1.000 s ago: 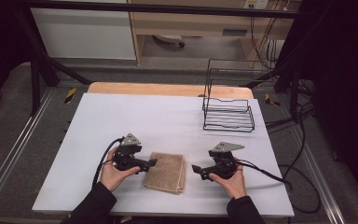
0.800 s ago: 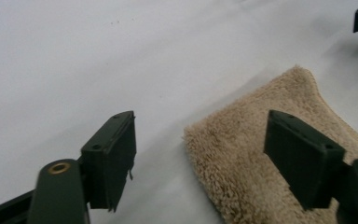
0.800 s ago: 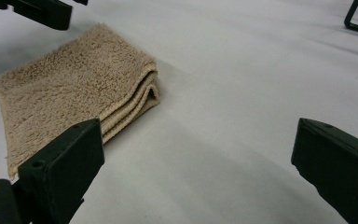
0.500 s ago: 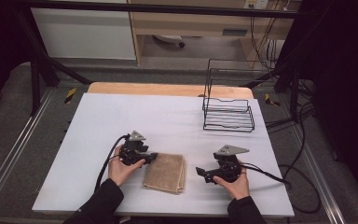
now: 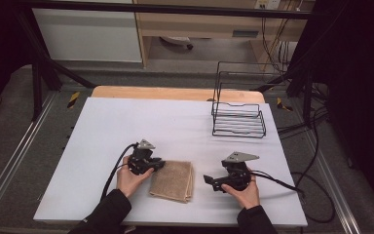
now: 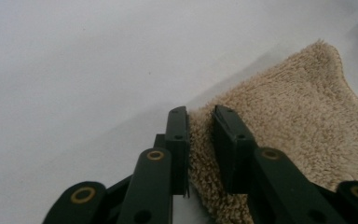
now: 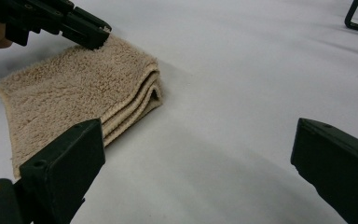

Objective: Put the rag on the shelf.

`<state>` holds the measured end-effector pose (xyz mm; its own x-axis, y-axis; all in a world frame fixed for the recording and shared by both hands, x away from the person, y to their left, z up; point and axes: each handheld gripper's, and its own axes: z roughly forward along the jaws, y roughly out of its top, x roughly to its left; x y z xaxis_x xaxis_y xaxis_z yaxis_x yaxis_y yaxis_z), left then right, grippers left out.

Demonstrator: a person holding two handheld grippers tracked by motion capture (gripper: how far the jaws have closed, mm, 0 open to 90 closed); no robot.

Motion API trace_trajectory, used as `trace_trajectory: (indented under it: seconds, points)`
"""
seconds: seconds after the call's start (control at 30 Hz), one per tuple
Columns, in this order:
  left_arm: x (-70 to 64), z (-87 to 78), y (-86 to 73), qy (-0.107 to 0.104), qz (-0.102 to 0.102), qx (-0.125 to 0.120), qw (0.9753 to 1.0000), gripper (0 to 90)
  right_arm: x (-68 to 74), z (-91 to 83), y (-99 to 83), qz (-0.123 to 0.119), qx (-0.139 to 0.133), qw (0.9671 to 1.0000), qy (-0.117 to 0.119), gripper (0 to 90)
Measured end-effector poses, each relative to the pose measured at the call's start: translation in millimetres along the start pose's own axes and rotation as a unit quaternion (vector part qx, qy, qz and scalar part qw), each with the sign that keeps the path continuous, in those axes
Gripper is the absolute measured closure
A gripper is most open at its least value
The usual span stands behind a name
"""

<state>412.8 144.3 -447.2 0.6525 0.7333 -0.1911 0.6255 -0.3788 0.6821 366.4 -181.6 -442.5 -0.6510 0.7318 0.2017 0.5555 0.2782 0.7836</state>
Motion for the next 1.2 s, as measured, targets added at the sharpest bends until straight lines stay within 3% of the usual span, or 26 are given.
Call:
trace_trajectory:
  seconds: [0.17, 0.4, 0.6, 0.8, 1.2]
  points:
    - [-1.6, 0.2, -0.3, 0.003, 0.001, -0.001, 1.0000, 81.7, -0.1, 1.2, 0.6, 0.006, 0.000, 1.0000, 0.000, 2.2]
    - [-3.5, 1.3, -2.1, 0.007, 0.008, -0.003, 0.9999, 82.3, 3.5, 3.8, 5.2, 0.007, -0.001, 1.0000, -0.007, 0.7]
    - [-1.0, 1.8, -3.8, -0.001, 0.010, -0.008, 0.9999, 82.2, 9.4, 13.4, 14.1, 0.015, -0.001, 0.9997, -0.019, 1.6]
    - [-2.1, 1.9, -4.3, 0.004, 0.014, -0.009, 0.9998, 82.1, 18.4, 28.2, 23.0, 0.014, 0.001, 0.9998, -0.012, 7.0]
    - [-2.2, 1.9, -5.0, 0.004, 0.018, -0.012, 0.9998, 82.1, 26.5, 59.9, 33.6, 0.022, 0.018, 0.9994, -0.021, 29.0]
